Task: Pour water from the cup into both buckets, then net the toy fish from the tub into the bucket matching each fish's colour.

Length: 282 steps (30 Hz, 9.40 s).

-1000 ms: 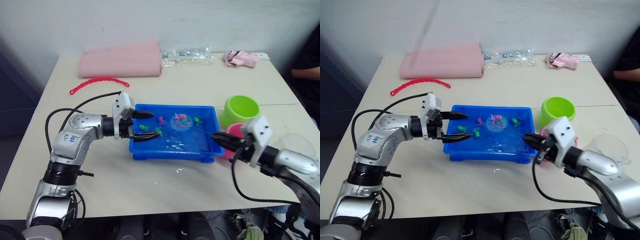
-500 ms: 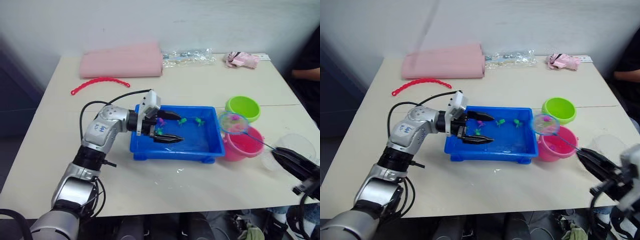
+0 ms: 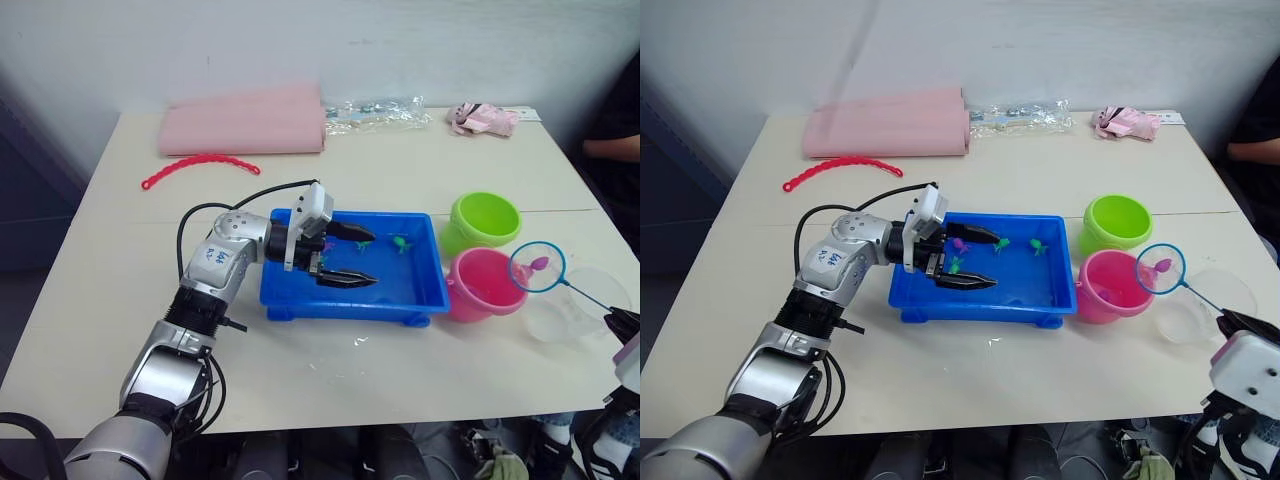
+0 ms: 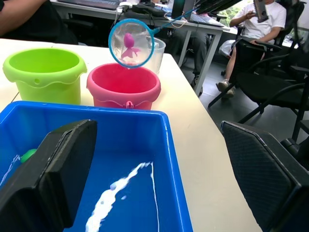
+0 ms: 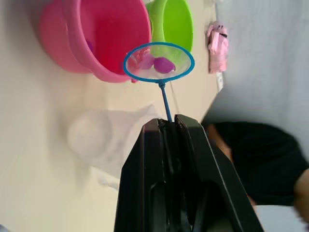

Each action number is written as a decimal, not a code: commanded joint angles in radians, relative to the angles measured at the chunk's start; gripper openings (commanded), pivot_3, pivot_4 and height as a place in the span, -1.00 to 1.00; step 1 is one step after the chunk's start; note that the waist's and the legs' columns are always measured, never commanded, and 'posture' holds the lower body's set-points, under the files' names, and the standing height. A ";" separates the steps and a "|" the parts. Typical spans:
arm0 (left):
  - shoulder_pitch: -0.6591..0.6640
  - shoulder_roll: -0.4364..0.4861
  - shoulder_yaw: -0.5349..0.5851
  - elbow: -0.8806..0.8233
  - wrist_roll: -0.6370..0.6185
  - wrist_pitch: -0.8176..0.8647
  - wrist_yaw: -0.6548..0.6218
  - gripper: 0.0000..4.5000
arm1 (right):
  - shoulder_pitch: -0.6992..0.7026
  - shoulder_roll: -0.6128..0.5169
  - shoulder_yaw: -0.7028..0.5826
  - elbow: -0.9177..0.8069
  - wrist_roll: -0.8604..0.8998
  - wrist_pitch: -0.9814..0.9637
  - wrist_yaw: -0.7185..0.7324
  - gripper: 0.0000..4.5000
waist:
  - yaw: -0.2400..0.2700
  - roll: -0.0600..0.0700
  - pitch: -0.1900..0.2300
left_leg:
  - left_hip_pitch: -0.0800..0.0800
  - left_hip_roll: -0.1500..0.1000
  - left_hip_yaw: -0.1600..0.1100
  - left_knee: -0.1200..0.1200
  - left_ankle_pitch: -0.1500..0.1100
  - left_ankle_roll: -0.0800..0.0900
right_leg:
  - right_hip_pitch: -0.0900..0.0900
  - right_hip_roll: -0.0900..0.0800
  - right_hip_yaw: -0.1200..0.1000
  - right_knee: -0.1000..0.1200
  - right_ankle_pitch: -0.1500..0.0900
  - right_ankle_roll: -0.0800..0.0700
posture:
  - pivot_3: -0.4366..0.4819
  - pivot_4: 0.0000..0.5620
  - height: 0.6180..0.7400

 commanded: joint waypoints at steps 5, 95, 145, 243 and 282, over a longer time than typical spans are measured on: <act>0.012 0.017 0.023 -0.041 -0.003 0.004 0.012 0.99 | -0.116 -0.089 -0.048 0.126 -0.231 -0.297 -0.041 -1.00 | -0.001 0.000 0.000 | 0.001 0.001 0.000 0.000 0.000 0.000 | 0.000 0.000 0.000 0.000 0.000 0.000 | -0.05 -0.47 0.96; 0.006 0.086 0.018 -0.047 -0.035 0.037 0.043 0.99 | -0.423 0.162 0.034 -0.214 0.818 0.796 -0.004 -1.00 | 0.004 -0.001 0.000 | -0.012 0.000 -0.001 0.002 0.004 -0.002 | -0.011 0.002 -0.002 0.009 0.000 -0.001 | -0.05 -0.47 0.96; 0.168 0.184 0.147 -0.273 -0.014 0.154 0.145 0.99 | -0.740 -0.054 0.676 0.154 1.517 1.046 -0.622 -1.00 | 0.001 -0.002 -0.001 | -0.013 -0.002 -0.010 0.005 0.007 0.001 | -0.007 -0.003 -0.007 0.010 0.001 -0.002 | -0.05 -0.47 0.96; 0.098 0.178 0.098 -0.303 -0.035 0.126 0.145 0.99 | -0.864 -0.105 0.482 0.103 1.260 1.265 -0.263 -1.00 | 0.001 -0.001 -0.001 | -0.013 -0.001 -0.011 0.004 0.009 0.000 | -0.007 -0.002 -0.007 0.009 0.002 -0.002 | -0.05 -0.47 0.96; -0.010 0.072 0.074 -0.165 -0.038 0.070 0.149 0.99 | -0.806 -0.027 0.378 -0.075 0.935 1.052 -0.312 -1.00 | 0.003 -0.001 -0.001 | -0.014 -0.001 -0.006 0.003 0.009 0.000 | -0.010 0.000 -0.005 0.010 0.003 -0.001 | -0.05 -0.47 0.96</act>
